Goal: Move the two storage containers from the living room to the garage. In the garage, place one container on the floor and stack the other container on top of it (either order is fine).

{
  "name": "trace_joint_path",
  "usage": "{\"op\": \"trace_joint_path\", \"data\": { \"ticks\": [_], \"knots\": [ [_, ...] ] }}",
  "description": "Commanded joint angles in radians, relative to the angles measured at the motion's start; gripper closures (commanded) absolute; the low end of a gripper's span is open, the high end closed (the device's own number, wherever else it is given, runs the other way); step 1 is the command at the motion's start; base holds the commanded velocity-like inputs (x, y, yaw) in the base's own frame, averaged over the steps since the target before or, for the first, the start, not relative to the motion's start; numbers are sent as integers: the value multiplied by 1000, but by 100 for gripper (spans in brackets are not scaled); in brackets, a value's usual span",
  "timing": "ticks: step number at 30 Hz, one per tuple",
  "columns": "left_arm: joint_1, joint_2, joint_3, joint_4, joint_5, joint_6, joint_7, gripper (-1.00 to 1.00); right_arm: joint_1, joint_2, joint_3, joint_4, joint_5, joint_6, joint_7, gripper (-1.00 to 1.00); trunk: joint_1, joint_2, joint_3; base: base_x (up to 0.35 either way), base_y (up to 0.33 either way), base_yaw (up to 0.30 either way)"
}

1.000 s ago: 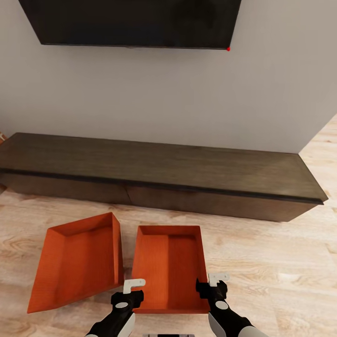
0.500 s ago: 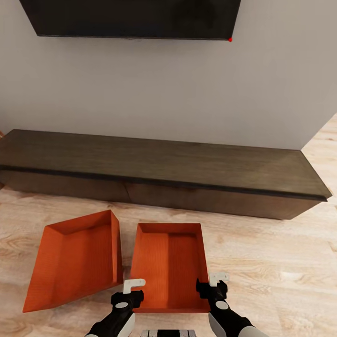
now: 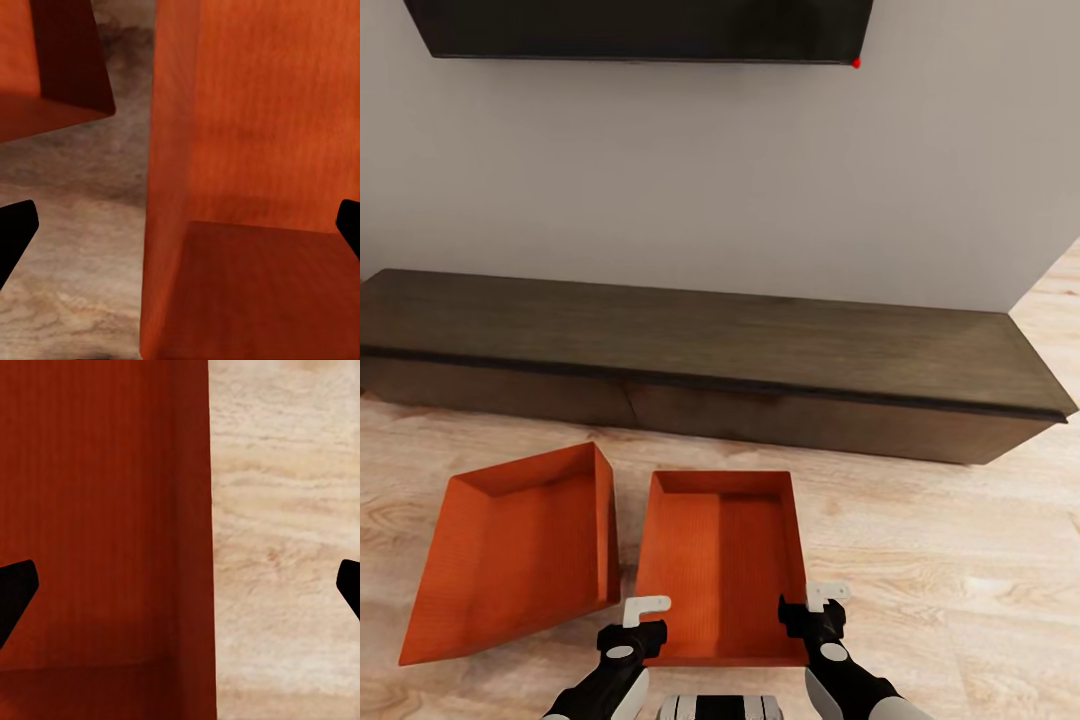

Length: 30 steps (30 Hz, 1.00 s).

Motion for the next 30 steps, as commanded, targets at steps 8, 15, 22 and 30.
{"op": "trace_joint_path", "data": {
  "ticks": [8,15,22,30],
  "knots": [
    [0,0,-7,-1,5,1,7,-100,-1,0,8,1,-7,-3,-5,-100,31,-56,-26,0,0,0],
    [0,0,-7,-2,5,1,7,-100,-1,0,8,1,-7,-4,-5,-100,38,-70,-32,0,0,0],
    [0,2,-10,-2,5,1,7,-100,-1,0,8,1,-7,-5,-5,-100,38,-70,-32,0,0,0],
    [0,3,-13,-1,4,1,5,-100,-1,0,8,1,-8,-5,-5,-100,38,-70,-32,0,0,0]
  ]
}}
